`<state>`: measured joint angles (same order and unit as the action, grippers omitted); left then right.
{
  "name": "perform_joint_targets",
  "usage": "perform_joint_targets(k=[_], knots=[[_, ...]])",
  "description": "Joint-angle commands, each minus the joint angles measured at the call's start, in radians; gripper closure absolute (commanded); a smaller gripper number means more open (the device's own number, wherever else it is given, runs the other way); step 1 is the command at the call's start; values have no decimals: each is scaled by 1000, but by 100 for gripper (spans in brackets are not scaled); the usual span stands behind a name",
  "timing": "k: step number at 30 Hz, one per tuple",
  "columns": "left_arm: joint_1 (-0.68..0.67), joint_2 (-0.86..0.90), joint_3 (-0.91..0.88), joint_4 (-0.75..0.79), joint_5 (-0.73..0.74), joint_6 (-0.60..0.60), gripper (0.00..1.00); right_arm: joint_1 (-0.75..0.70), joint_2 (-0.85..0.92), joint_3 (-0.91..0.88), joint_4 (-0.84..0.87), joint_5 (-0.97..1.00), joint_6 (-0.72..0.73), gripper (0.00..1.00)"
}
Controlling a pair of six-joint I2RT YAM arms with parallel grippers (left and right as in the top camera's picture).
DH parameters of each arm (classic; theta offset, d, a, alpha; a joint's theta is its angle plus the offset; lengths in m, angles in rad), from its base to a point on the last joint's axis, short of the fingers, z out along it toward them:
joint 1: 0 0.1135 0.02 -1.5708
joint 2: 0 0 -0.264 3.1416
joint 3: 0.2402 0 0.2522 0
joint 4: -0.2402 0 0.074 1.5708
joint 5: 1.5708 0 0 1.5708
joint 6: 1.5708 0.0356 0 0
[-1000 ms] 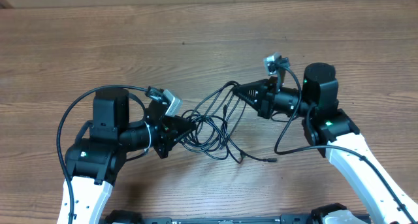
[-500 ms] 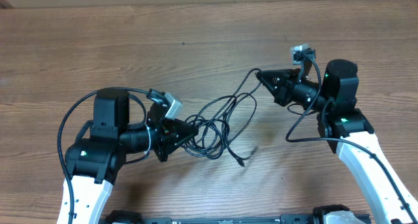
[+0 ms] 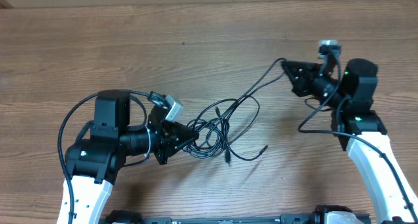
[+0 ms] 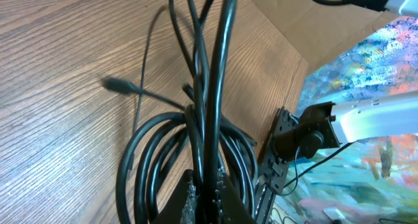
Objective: Untangle cables
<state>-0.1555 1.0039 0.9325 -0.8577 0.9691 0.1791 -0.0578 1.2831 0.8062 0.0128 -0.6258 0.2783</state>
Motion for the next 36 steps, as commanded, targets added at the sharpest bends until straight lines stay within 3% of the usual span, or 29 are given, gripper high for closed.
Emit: perform_joint_targets(k=[1, 10, 14, 17, 20, 24, 31, 36], knots=[[4, -9, 26, -21, 52, 24, 96, -87, -2, 13, 11, 158, 2, 96], [4, -9, 26, -26, 45, 24, 96, -204, -2, 13, -48, 158, 2, 95], [4, -9, 26, -24, 45, 24, 96, -220, -2, 13, -81, 154, 4, 75], [4, -9, 26, -23, 45, 32, 96, -220, -2, 13, -110, 153, 6, 71], [4, -9, 26, -22, 44, 32, 96, -220, -2, 13, -158, 95, 6, 39], [4, -9, 26, -10, 44, 35, 96, -219, -2, 13, -211, -47, 6, 16], [4, -9, 26, 27, 43, 34, 96, -218, -2, 13, -263, -327, 5, 0], [4, -9, 26, 32, 41, 34, 96, -216, -2, 13, -270, -470, 5, 0]])
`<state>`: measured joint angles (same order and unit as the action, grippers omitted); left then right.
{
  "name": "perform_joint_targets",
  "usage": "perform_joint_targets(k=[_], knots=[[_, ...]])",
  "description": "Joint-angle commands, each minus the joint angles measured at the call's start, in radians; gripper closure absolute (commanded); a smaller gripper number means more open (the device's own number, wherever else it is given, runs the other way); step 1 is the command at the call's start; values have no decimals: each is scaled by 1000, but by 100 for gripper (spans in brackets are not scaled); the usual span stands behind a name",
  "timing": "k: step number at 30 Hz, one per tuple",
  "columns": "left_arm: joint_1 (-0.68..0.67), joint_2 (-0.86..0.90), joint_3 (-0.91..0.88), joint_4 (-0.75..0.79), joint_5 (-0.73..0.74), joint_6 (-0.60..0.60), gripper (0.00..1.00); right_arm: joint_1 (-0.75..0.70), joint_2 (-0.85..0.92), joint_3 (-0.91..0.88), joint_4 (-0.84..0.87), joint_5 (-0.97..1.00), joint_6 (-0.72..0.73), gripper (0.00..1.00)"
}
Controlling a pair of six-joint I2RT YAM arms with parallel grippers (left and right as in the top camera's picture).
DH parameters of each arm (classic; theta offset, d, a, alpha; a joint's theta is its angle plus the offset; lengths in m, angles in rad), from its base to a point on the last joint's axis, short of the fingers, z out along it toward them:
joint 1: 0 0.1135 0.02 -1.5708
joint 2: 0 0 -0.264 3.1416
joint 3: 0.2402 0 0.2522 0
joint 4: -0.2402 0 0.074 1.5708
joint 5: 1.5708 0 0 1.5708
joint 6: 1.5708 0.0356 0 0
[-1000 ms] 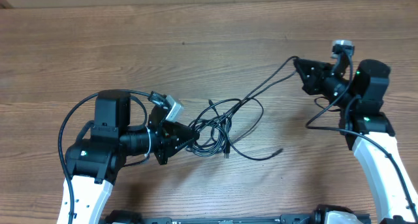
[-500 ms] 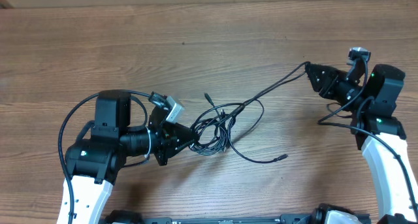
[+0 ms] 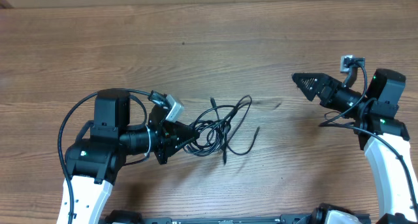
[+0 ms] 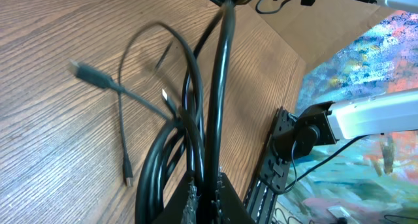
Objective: Untangle cables
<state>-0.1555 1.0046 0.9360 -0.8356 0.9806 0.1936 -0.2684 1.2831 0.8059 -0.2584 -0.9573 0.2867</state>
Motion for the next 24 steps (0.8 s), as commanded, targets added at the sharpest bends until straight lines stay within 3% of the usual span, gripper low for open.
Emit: perform_joint_targets(k=[1, 10, 19, 24], knots=[[4, -10, 22, 10, 29, 20, 96, -6, -2, 13, 0, -163, -3, 0], [5, -10, 22, 37, -26, 4, 96, 29, -2, 13, -53, -268, -56, 0], [5, -10, 22, 175, -256, -229, 96, 197, -2, 13, -68, -267, -56, 0], [5, -10, 22, 257, -282, -298, 96, 298, -2, 13, -67, -227, -55, 0]])
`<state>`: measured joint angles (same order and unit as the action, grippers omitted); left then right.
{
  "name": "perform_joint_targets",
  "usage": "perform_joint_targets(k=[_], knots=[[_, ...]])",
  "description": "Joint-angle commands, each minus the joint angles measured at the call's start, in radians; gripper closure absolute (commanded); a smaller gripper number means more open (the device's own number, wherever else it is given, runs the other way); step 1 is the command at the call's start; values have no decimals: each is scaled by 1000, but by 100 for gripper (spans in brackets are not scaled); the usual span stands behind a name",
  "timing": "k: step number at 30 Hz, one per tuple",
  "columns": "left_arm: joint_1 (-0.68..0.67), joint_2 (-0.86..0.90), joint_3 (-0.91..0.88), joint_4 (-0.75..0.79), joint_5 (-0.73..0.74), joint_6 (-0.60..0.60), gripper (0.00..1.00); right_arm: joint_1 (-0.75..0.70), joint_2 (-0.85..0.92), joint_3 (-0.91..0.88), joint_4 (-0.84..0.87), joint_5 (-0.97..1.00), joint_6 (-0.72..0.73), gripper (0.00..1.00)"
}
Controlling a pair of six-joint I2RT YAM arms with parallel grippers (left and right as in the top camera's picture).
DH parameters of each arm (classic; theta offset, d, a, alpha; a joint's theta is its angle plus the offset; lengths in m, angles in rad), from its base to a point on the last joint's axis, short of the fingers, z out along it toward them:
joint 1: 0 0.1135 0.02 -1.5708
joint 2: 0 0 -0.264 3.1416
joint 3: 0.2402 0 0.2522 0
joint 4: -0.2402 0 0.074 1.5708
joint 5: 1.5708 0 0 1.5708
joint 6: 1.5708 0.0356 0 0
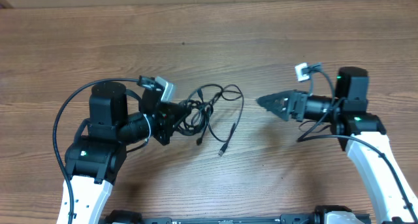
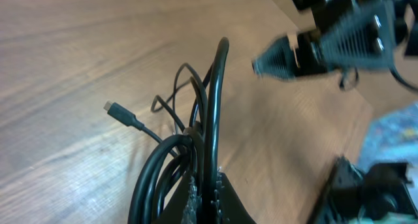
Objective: Untangle cables
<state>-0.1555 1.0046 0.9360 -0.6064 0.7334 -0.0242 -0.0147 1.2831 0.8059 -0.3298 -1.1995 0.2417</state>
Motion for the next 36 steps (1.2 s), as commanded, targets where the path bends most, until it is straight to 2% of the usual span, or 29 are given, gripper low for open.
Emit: perform_joint_targets(k=[1, 7, 13, 23, 30, 36], knots=[[5, -10, 22, 43, -35, -91, 96, 63, -2, 13, 2, 24, -9, 0], [5, -10, 22, 107, -34, -142, 96, 151, -2, 13, 8, 47, 28, 0], [4, -10, 22, 126, -21, -193, 96, 198, -2, 13, 34, 157, 208, 0], [4, -10, 22, 216, 99, -227, 96, 286, -2, 13, 221, 238, 506, 0], [4, -10, 22, 220, 139, -227, 96, 378, -2, 13, 247, 357, 606, 0], [4, -10, 22, 218, 209, -226, 96, 418, -2, 13, 248, 448, 627, 0]])
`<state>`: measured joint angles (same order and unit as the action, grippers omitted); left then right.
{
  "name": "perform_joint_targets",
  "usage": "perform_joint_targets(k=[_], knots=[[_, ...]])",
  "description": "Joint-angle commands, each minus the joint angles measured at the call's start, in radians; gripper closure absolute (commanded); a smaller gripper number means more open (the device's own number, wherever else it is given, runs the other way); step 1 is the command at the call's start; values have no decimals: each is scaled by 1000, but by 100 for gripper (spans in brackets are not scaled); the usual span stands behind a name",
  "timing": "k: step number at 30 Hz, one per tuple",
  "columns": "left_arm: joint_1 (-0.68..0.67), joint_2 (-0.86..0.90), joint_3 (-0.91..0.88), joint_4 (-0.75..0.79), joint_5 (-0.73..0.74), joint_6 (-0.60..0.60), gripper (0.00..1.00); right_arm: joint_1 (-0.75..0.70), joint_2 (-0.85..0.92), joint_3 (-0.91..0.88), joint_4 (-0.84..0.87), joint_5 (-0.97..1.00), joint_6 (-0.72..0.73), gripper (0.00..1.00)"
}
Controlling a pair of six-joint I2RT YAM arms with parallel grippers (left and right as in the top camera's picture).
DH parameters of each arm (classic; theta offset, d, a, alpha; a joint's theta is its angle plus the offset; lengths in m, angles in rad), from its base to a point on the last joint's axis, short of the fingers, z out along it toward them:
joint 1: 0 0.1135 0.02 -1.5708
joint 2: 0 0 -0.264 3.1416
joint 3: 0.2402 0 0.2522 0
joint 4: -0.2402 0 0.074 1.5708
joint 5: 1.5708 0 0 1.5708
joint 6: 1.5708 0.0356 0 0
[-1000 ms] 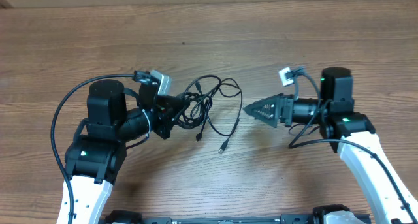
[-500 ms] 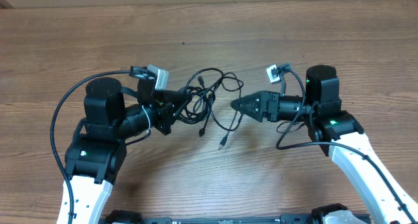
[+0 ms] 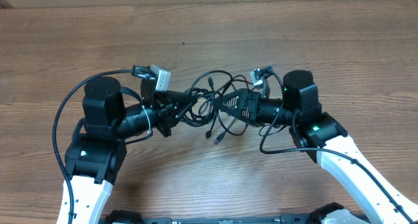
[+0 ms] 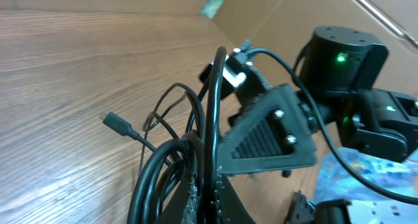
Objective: Untangle cables
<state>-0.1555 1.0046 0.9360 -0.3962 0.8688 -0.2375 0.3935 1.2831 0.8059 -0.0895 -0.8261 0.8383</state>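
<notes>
A tangle of black cables (image 3: 204, 101) lies between the two arms at the table's middle. My left gripper (image 3: 176, 108) is shut on a thick black cable (image 4: 212, 113) of the bundle, which rises from between the pads (image 4: 210, 188). A thin lead with a USB plug (image 4: 114, 121) trails to the left. My right gripper (image 3: 222, 102) points left, its tip in among the loops; it shows edge-on as a dark wedge (image 4: 274, 136), so its jaws cannot be read. One loose plug end (image 3: 216, 138) hangs toward the front.
A cardboard wall runs along the table's far edge. Each arm's own black lead loops beside it, the left one (image 3: 65, 119) and the right one (image 3: 271, 145).
My right gripper has moved left from open table into the tangle's right side. My left gripper keeps its hold and has shifted slightly up and right with the bundle.
At first my right gripper held a cable end stretched far right while the left held the bundle. Then the right was clear of the cable, and the strand lay slack by the tangle. The right then came left, and now reaches the loops.
</notes>
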Motion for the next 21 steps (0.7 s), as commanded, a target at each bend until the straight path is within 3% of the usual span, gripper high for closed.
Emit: perform_joint_targets(k=[1, 14, 21], knots=[[4, -10, 22, 7, 74, -13, 96, 10, -2, 13, 10, 75, 31, 0], [5, -10, 22, -4, -35, -7, 96, 10, -2, 13, 30, 64, 30, 0], [5, -10, 22, -45, -193, -146, 96, 10, -2, 13, 33, 79, 30, 0]])
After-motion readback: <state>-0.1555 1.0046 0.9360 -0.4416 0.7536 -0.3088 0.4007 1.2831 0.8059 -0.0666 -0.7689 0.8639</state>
